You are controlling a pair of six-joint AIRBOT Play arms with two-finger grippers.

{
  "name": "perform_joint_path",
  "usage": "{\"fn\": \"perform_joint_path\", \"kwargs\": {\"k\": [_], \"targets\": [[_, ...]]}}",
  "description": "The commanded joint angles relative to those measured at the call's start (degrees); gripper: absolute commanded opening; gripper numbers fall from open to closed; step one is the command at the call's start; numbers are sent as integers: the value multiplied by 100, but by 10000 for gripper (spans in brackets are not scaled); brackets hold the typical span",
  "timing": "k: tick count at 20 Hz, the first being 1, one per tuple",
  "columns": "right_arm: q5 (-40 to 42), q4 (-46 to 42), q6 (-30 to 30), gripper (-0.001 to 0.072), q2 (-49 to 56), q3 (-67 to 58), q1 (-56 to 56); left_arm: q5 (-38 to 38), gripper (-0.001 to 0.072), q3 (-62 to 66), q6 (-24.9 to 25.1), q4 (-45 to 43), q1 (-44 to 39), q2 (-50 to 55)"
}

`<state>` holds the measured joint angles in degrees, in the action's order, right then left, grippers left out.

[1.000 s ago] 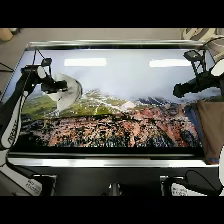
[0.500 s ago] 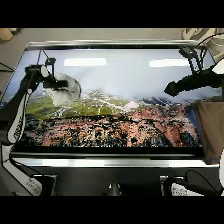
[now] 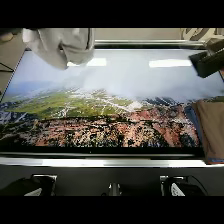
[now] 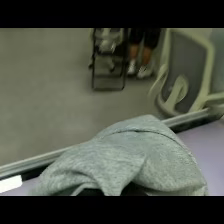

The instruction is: Fold the shirts.

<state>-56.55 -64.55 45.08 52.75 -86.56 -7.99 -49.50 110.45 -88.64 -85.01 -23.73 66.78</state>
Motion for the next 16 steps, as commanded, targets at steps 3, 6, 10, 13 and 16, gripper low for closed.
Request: {"fn": "perform_joint_path", "kwargs": {"k": [3, 6, 10, 13, 16], "targets": [[-299, -767, 295, 535, -1467, -2, -2, -424, 23, -564, -1088, 87, -1272, -772], [-2070, -1486, 1071, 536, -1366, 68, -2, -658, 24, -2291, -1775, 284, -1832, -769], [-3235, -1513, 1150, 536, -758, 946, -2, 1071, 24, -5521, -2911, 1069, -2503, -684], [-2752, -1425, 1145, 536, -273, 1873, -2, 2236, 25, -6874, -2861, 2852, -2741, -310], [-2341, -1080, 1123, 541, 37, 2098, -2, 1423, 406, -6557, -1207, 3512, -2568, -184]]}}
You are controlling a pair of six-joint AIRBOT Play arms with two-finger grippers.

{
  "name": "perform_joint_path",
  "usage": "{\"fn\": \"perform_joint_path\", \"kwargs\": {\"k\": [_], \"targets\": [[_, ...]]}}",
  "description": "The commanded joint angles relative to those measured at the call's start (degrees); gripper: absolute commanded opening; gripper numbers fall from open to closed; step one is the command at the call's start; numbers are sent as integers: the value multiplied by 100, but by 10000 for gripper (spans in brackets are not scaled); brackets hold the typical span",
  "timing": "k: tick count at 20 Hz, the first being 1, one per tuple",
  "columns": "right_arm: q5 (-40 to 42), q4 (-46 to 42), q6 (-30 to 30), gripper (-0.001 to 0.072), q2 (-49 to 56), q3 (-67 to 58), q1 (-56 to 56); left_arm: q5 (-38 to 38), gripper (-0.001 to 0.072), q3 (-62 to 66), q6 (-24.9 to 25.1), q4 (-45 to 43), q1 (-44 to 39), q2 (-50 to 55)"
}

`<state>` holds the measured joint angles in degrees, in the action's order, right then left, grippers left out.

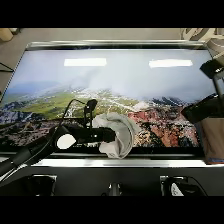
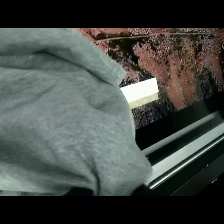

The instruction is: Fold the shirts.

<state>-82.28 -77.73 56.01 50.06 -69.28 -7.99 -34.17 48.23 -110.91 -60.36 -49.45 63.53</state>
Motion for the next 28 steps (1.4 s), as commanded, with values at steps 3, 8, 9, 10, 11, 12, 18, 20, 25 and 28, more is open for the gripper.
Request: {"fn": "perform_joint_path", "kwargs": {"k": [3, 8, 9, 10, 11, 12, 18, 20, 25, 28], "targets": [[527, 586, 33, 565, 450, 369, -2, -1792, 720, 568, 1659, 354, 713, 118], [-164, 1174, -109, 574, 581, 815, 0, -3174, 720, 1451, 1812, -2426, 2175, -236], [-212, 1386, -192, 574, 577, 1117, 0, -3233, 641, 1340, 1816, -2518, 2479, -208], [-168, 1578, -229, 574, 577, 1467, 0, -3386, 627, 1145, 1816, -2404, 2785, -114], [-103, 1720, -227, 569, 577, 1810, 0, -3536, 626, 903, 1816, -2162, 3008, 2], [0, 1834, -229, 564, 577, 2170, 20, -3521, 627, 551, 1818, -1764, 3152, 109], [911, 1867, -131, 577, 584, 3335, 1263, -2319, 627, -844, 1926, -243, 2804, 466], [1174, 1906, 37, 577, 584, 3434, 1539, -2107, 627, -844, 1928, -81, 2621, 629], [1589, 2133, 101, 577, 715, 3473, 1958, -1650, 627, -839, 2253, 546, 2267, 1099], [1707, 2291, 96, 577, 1038, 3471, 2131, -1547, 608, -839, 2267, 680, 2122, 1340]]}}
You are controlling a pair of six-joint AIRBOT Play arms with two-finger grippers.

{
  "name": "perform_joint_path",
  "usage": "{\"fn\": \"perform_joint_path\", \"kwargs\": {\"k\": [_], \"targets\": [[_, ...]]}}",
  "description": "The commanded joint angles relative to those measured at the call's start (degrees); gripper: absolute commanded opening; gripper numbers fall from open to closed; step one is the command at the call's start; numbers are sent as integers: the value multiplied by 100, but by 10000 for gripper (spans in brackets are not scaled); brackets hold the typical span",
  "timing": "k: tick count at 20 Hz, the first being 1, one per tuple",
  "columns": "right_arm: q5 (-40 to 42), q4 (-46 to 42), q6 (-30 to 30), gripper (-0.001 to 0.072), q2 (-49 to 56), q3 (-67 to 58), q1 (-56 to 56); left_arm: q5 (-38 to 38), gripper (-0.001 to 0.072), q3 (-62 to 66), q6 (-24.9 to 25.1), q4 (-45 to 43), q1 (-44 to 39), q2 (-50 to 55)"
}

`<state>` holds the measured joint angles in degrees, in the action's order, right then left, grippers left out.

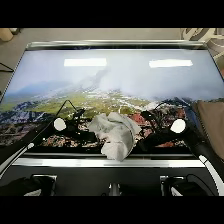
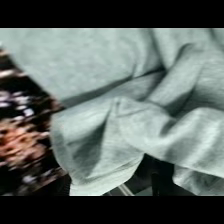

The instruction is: Fold the shirts.

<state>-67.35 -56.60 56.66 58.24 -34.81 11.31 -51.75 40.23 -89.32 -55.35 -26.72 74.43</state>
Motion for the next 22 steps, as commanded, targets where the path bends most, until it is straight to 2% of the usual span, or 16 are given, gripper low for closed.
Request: {"fn": "perform_joint_path", "kwargs": {"k": [1, 2, 3, 4, 5, 8, 9, 11, 12, 13, 14, 17, 18, 20, 22], "targets": [[249, 221, 28, 576, 343, 24, 262, 262, 602, -39, 98, 190, -157, 258], [315, 245, 28, 576, 461, 24, 348, 280, 454, -37, 85, 192, -155, 254], [417, 260, 31, 576, 551, 24, 435, 278, 185, -33, 90, 184, -151, 254], [533, 321, 31, 576, 614, 24, 516, 278, 47, -28, 92, 184, -153, 254], [675, 448, 28, 576, 678, 24, 614, 280, 27, -24, 92, 186, -153, 249], [1047, 564, 33, 574, 922, 24, 925, 278, 26, -24, 111, 181, -153, 190], [1128, 555, 31, 551, 1032, 24, 1003, 278, 25, -24, 109, 184, -153, 157], [1292, 553, 33, 423, 1198, 24, 1025, 267, 26, -24, 109, 184, -153, 81], [1386, 551, 31, 249, 1235, 24, 1025, 229, 26, -24, 111, 184, -155, 33], [1526, 551, 33, 26, 1239, 22, 1025, 227, 25, -24, 111, 184, -155, -20], [1554, 551, -11, 19, 1222, -22, 1025, 234, 25, -24, 146, 184, -151, -87], [1167, 356, -654, 19, 813, -625, 1025, -164, 23, 380, 1104, 109, 146, -420], [1040, 68, -678, 19, 557, -975, 1025, -382, 23, 669, 1185, -50, 328, -586], [876, -866, -116, 17, -90, -1941, 1021, -737, 22, 1508, 1182, -726, 651, -1104], [787, -2326, 643, 17, -800, -3141, 1021, -820, 23, 2579, 1178, -1213, 922, -1786]]}}
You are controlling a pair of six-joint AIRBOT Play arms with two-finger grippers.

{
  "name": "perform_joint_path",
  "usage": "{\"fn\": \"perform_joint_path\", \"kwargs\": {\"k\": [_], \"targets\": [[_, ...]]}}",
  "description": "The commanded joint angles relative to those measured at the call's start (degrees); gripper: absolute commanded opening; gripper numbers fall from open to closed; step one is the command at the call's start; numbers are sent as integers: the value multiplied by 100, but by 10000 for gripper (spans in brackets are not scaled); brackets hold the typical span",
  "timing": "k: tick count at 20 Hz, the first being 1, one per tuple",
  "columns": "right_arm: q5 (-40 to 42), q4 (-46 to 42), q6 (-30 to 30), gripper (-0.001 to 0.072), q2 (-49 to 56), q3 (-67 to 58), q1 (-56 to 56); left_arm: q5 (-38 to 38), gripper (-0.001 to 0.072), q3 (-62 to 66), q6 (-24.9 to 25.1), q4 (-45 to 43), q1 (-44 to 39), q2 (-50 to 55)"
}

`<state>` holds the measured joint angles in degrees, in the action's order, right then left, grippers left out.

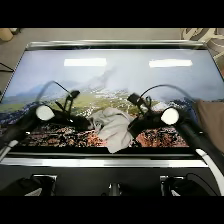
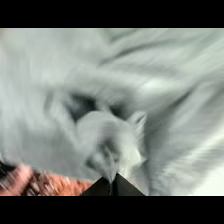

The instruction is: Fold the shirts.

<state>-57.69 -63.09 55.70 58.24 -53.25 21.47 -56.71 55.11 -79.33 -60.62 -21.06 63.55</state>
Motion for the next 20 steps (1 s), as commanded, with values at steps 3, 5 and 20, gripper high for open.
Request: {"fn": "perform_joint_path", "kwargs": {"k": [3, 5, 20], "targets": [[107, -3285, 1263, 18, -1735, -2914, 4, 254, 22, 2909, -11, -645, 566, -1652], [741, -3362, 1152, 18, -2203, -3602, 7, 1029, 23, 3814, 39, -522, 273, -2046], [-1628, -3506, 772, 21, -1082, -3884, 9, -857, 23, 2610, -990, -2315, -46, -2317]]}}
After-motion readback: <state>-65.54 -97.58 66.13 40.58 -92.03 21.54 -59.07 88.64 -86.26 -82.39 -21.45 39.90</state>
